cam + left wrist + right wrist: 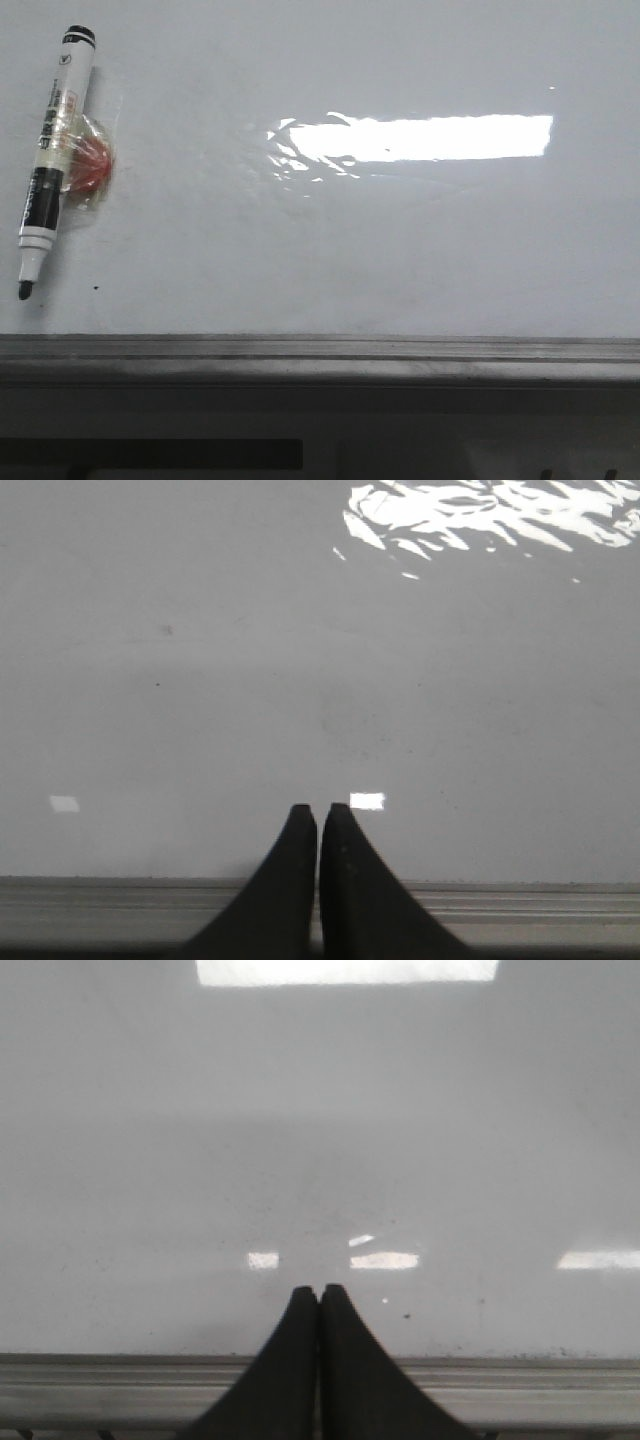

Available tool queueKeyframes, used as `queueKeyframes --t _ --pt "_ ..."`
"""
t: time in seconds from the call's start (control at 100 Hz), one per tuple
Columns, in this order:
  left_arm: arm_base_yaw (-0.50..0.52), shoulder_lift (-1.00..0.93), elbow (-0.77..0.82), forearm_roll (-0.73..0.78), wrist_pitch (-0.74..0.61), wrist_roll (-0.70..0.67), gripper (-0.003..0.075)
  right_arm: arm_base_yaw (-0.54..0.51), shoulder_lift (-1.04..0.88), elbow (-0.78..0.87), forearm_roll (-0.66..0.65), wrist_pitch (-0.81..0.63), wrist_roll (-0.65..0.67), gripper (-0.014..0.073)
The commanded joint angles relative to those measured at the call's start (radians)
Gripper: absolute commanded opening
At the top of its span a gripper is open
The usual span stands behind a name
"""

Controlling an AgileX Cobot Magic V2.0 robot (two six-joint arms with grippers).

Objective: Write number 6 on whiteboard

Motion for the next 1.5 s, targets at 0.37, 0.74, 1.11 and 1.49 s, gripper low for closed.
queueKeyframes --t 0.37,0.74,1.11,1.49 --pt "0.002 -0.029 0.044 -0.001 -0.052 -0.010 -0.0019 -0.004 -0.020 0.029 -0.011 -0.021 -0.008 -0.0064" --pt "0.002 -0.029 0.044 -0.001 -0.052 -0.010 -0.0019 -0.004 -0.020 0.029 -0.011 -0.021 -0.008 -0.0064" --pt "0.002 -0.029 0.044 -0.001 -0.055 -0.010 -0.0019 -0.004 -0.020 0.029 -0.011 -0.021 -0.008 -0.0064" --pt "0.002 -0.029 0.044 -0.001 -0.098 -0.010 -0.0019 -0.004 -0.020 0.029 -0.011 -0.021 -0.008 -0.0064"
